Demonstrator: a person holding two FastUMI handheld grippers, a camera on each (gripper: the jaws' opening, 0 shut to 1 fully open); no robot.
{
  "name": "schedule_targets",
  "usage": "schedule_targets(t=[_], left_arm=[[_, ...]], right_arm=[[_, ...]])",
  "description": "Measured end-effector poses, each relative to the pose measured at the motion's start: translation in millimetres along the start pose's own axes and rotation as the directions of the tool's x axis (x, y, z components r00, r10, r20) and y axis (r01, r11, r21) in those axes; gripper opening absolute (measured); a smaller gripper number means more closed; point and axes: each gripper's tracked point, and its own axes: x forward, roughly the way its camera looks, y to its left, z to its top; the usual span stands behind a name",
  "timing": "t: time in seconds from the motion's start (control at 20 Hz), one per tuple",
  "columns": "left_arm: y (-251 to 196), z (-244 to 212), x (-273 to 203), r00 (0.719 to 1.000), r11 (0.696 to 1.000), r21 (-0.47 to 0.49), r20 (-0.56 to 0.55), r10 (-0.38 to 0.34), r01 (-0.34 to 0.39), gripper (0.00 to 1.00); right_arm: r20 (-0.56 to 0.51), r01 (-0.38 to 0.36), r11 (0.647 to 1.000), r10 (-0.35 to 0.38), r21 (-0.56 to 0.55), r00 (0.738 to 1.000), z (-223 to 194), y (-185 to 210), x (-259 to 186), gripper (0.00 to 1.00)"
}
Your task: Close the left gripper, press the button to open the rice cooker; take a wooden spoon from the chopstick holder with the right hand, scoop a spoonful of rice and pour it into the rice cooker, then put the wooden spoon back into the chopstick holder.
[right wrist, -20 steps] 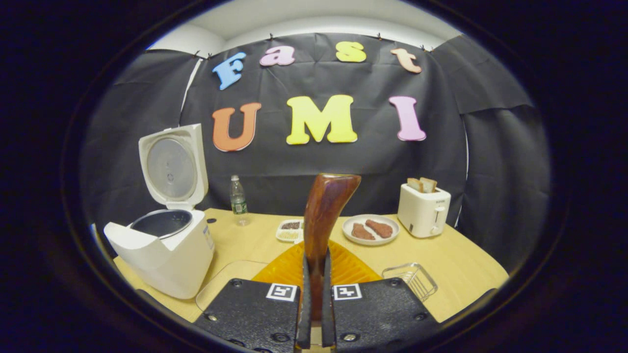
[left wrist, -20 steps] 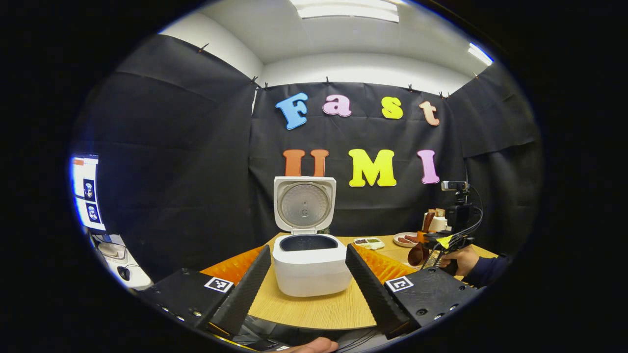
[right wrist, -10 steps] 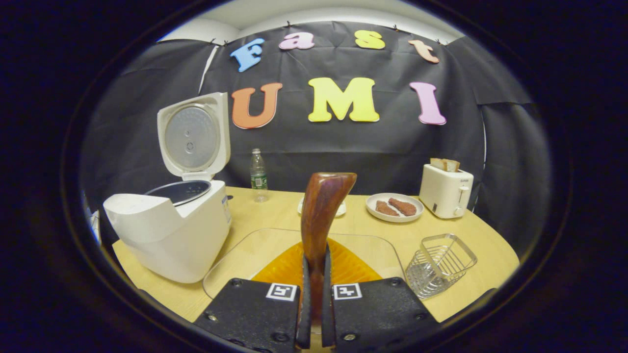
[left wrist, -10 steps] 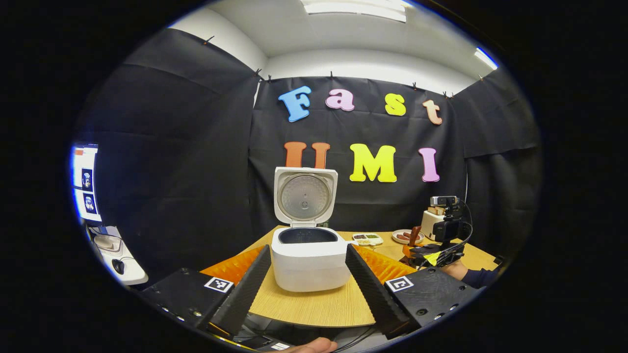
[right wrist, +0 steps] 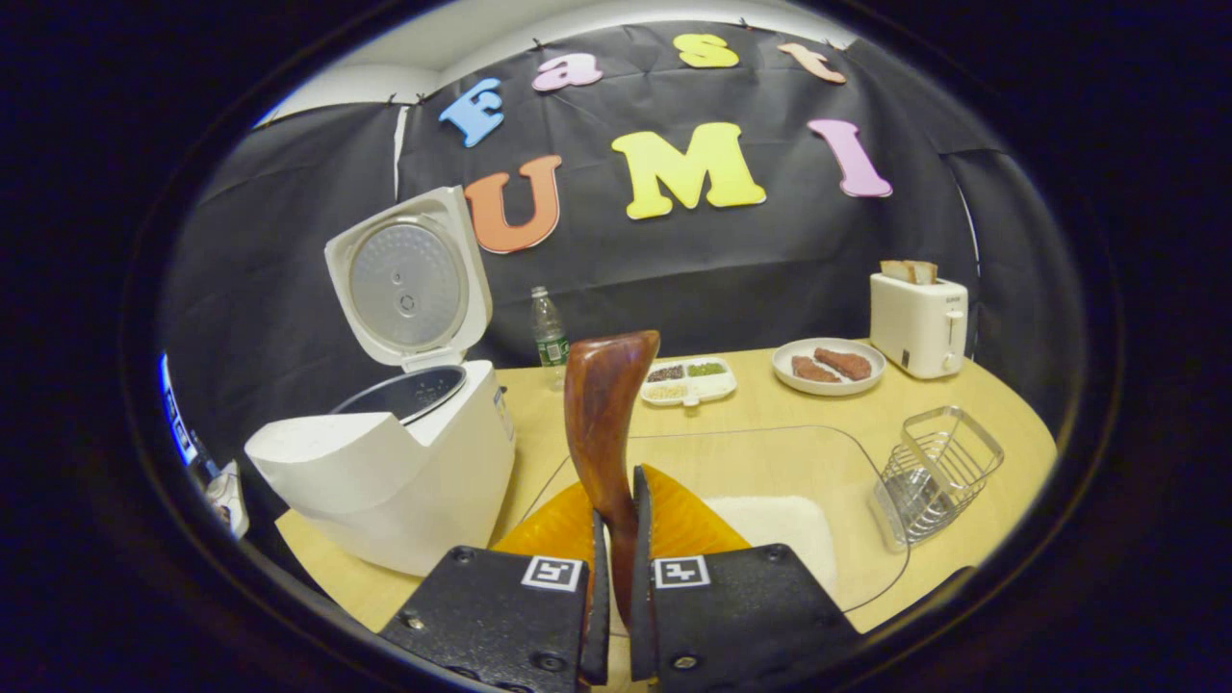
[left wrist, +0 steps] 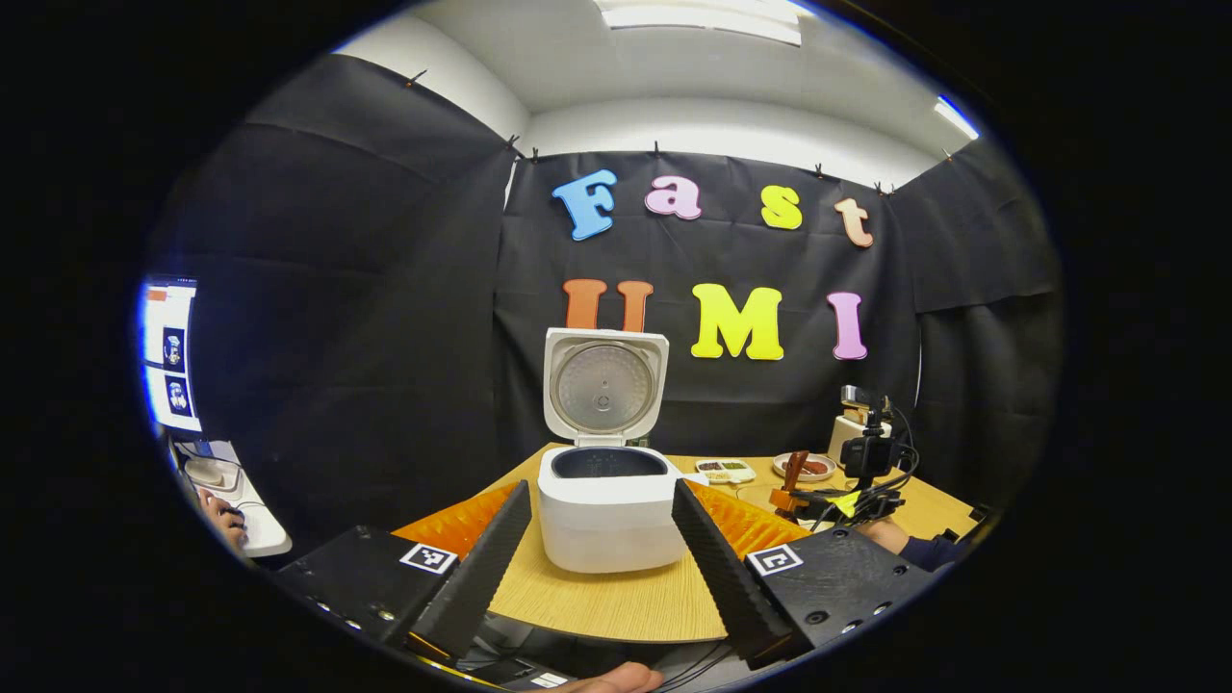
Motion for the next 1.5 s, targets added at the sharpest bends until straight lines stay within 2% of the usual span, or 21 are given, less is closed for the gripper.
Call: schedule_targets(t=[0.2,0.35,0.5,0.7,0.85,0.9,1.0,1.2,1.25,1.3,1.35,1.4,1.5], left_arm=[[-6.8,-3.4,0.5,1.000,1.000,0.008,-0.009,-0.010,0.010,0.94],[-8.6,-5.0,3.4,1.000,1.000,0.016,-0.012,-0.013,0.013,0.94],[-7.2,-5.1,3.0,1.000,1.000,0.026,-0.012,-0.007,0.007,0.94],[-6.5,-5.6,2.5,1.000,1.000,0.023,-0.012,-0.004,0.004,0.94],[-6.7,-6.2,4.2,1.000,1.000,0.028,-0.014,-0.002,0.002,0.94],[-7.2,-6.7,4.6,1.000,1.000,0.028,-0.015,-0.003,0.004,0.94],[-9.3,-6.8,4.3,1.000,0.999,0.033,-0.018,-0.005,0.005,0.94],[-7.6,-7.2,3.6,1.000,0.998,0.059,-0.011,0.013,-0.013,0.94],[-10.1,-4.7,2.6,1.000,0.998,0.069,0.000,0.010,-0.010,0.94],[-12.5,-4.1,2.2,1.000,0.997,0.075,0.004,0.008,-0.008,0.94],[-15.1,-4.9,2.2,1.000,0.997,0.080,0.006,0.002,-0.003,0.94],[-16.9,-5.0,0.6,1.000,0.996,0.084,0.008,-0.003,0.003,0.94],[-18.4,-4.9,-0.7,1.000,0.996,0.090,0.009,-0.007,0.006,0.95]], right_arm=[[-0.025,-0.014,0.992,0.018,0.128,1.000,2.9,-19.2,1.2,0.12],[0.007,-0.036,0.979,0.035,0.203,0.999,13.8,-29.0,-1.1,0.09],[0.057,-0.032,0.964,0.017,0.262,0.998,30.9,-45.7,-7.3,0.09],[0.102,-0.076,0.916,0.039,0.395,0.994,49.1,-58.7,-17.6,0.08],[0.126,-0.089,0.865,0.029,0.495,0.992,57.8,-73.3,-21.2,0.08],[0.133,-0.096,0.836,0.028,0.540,0.991,58.4,-77.8,-23.0,0.08],[0.155,-0.124,0.747,0.029,0.653,0.988,64.6,-90.3,-23.2,0.08],[0.234,-0.209,0.498,0.014,0.841,0.972,80.6,-109.1,-34.8,0.08],[0.247,-0.237,0.432,0.033,0.870,0.968,82.7,-107.4,-39.3,0.10],[0.261,-0.267,0.375,0.066,0.888,0.963,85.8,-102.8,-41.4,0.06],[0.270,-0.287,0.329,0.097,0.900,0.958,88.4,-97.8,-45.3,0.05],[0.273,-0.293,0.302,0.109,0.907,0.956,91.1,-97.3,-45.7,0.08],[0.273,-0.291,0.309,0.102,0.905,0.957,96.1,-101.8,-44.4,0.08]])
